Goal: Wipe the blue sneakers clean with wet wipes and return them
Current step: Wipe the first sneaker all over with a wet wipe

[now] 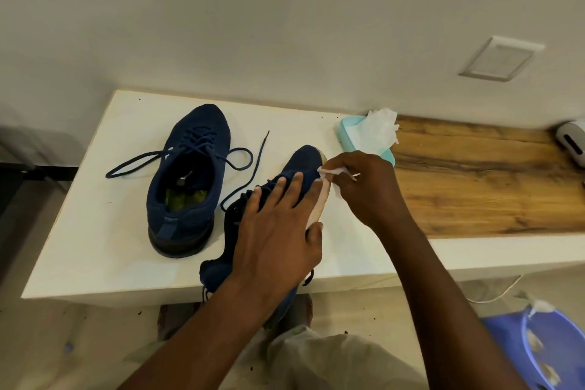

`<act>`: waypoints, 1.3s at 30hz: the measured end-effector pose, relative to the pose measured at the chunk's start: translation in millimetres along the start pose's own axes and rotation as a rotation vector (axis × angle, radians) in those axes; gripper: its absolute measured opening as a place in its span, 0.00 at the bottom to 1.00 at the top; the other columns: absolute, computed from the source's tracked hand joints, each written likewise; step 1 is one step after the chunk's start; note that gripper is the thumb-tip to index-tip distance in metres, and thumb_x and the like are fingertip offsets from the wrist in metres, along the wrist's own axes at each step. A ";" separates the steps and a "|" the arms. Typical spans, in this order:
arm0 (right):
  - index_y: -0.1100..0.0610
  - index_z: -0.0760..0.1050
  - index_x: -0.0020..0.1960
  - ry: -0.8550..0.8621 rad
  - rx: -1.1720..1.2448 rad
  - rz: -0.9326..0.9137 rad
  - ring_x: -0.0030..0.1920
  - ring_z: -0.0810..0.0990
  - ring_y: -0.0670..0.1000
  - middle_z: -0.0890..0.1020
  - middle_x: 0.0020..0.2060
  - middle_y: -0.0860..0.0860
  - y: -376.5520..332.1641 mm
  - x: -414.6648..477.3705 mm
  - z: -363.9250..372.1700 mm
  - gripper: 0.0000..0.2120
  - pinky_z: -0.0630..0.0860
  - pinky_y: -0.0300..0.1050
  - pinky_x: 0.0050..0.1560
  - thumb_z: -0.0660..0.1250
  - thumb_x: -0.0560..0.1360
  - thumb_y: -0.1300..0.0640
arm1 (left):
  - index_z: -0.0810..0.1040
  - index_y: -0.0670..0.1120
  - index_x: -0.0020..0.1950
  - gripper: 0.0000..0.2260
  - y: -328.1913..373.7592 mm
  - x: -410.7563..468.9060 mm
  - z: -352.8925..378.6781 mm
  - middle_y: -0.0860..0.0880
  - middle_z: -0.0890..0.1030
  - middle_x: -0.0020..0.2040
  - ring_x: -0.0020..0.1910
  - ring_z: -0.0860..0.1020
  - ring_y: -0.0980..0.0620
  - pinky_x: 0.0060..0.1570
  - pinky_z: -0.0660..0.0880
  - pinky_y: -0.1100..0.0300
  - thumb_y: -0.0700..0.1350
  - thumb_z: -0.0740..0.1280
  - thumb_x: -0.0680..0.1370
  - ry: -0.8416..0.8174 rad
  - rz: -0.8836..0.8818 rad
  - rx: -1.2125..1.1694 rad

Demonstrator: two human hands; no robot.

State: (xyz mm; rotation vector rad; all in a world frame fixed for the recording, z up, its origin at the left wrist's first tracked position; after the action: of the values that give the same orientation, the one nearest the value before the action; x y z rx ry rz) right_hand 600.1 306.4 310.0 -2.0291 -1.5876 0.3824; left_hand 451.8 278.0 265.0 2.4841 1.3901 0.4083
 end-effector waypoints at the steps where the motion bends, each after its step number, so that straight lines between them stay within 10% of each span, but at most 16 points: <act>1: 0.55 0.83 0.54 0.011 -0.001 0.005 0.48 0.76 0.44 0.82 0.50 0.48 0.4 2.3 -0.6 0.07 0.67 0.26 0.48 0.67 0.79 0.60 | 0.52 0.57 0.82 0.30 0.6 -0.4 0.7 0.50 0.55 0.83 0.81 0.56 0.48 0.78 0.53 0.42 0.58 0.53 0.80 -0.007 0.000 0.007; 8: 0.56 0.82 0.58 -0.026 0.010 -0.009 0.56 0.79 0.52 0.82 0.55 0.53 -15.7 16.9 15.1 0.11 0.74 0.40 0.59 0.63 0.80 0.63 | 0.53 0.57 0.82 0.30 -9.6 -1.2 1.3 0.50 0.57 0.82 0.80 0.58 0.48 0.77 0.56 0.41 0.59 0.52 0.80 0.005 -0.034 -0.021; 12: 0.54 0.83 0.56 -0.062 -0.018 -0.040 0.52 0.77 0.45 0.82 0.53 0.49 -12.4 -2.1 4.3 0.10 0.70 0.28 0.51 0.66 0.79 0.63 | 0.52 0.58 0.82 0.30 -9.5 0.4 4.3 0.50 0.56 0.83 0.81 0.56 0.49 0.78 0.54 0.42 0.59 0.52 0.79 -0.017 -0.023 -0.017; 39: 0.58 0.83 0.52 0.077 0.068 -0.064 0.50 0.80 0.49 0.84 0.49 0.52 -3.9 29.8 14.6 0.11 0.79 0.43 0.58 0.65 0.77 0.69 | 0.48 0.60 0.82 0.32 -10.5 0.6 6.3 0.55 0.52 0.83 0.81 0.54 0.52 0.78 0.53 0.44 0.60 0.51 0.78 -0.075 -0.058 -0.087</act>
State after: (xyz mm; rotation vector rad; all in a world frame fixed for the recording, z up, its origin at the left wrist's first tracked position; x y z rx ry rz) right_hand 597.3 339.0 303.3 -1.9137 -1.5672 0.3261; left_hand 446.2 283.2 255.5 2.3590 1.3803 0.3520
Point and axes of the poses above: each hand's wrist, its own x-axis towards the middle knuckle, its own z-axis out of the palm, y = z × x, the point moved 8 cm from there along x, towards the middle knuckle
